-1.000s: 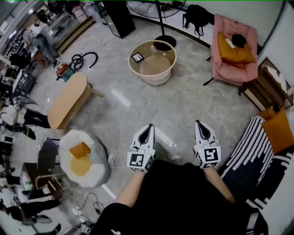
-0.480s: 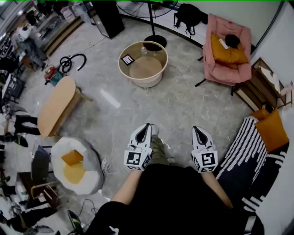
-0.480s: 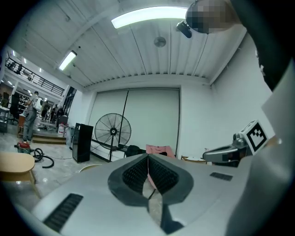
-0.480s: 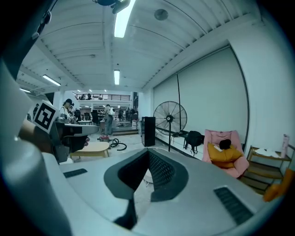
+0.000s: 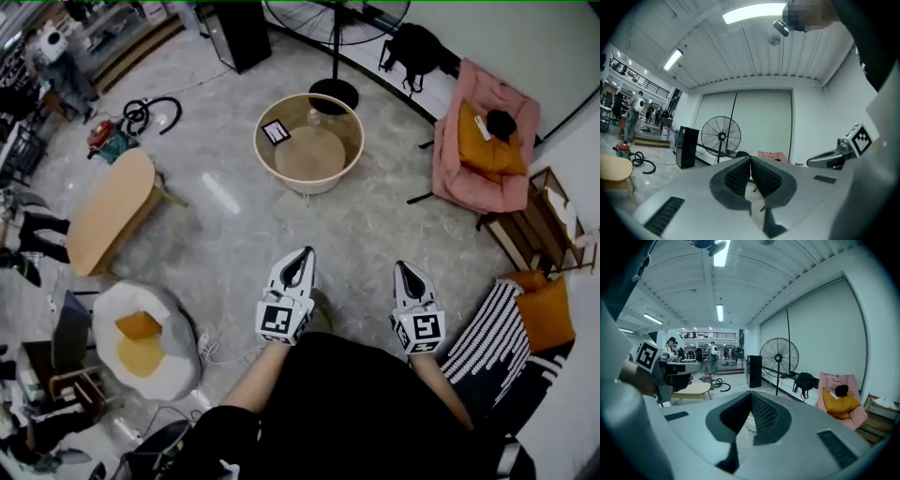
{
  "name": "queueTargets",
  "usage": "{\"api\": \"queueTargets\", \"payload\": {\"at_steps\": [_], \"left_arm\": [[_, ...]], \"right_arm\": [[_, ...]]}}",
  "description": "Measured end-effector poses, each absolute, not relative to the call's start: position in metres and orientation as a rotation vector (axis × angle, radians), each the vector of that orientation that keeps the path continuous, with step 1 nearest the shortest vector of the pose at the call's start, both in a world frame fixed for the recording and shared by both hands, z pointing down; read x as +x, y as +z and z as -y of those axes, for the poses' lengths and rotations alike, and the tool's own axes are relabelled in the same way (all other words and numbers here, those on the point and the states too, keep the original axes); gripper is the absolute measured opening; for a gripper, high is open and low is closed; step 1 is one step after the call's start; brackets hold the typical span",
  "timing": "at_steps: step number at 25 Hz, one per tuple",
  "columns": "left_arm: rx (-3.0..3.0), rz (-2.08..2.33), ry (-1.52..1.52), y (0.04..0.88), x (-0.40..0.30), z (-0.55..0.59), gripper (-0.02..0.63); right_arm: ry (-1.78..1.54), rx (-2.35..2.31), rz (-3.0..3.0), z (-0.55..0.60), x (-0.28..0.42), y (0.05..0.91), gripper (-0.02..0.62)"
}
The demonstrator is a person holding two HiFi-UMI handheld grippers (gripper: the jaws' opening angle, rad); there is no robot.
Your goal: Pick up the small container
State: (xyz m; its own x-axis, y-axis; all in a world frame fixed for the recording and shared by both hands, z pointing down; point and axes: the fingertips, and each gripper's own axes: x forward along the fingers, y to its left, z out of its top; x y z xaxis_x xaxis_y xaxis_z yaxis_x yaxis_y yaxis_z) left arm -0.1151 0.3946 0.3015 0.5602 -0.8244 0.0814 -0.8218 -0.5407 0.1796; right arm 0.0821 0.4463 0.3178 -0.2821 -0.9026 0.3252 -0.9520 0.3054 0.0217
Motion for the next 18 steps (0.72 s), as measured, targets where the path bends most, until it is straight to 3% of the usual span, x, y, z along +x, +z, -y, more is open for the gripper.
{"api": "queueTargets", "payload": {"at_steps": [18], "left_arm": [[2.633, 1.21, -0.049, 0.322, -0.147, -0.208, 0.021]], "right_arm": [[0.239, 1.781, 2.185, -0.26, 0.058, 0.31, 0.021]]}}
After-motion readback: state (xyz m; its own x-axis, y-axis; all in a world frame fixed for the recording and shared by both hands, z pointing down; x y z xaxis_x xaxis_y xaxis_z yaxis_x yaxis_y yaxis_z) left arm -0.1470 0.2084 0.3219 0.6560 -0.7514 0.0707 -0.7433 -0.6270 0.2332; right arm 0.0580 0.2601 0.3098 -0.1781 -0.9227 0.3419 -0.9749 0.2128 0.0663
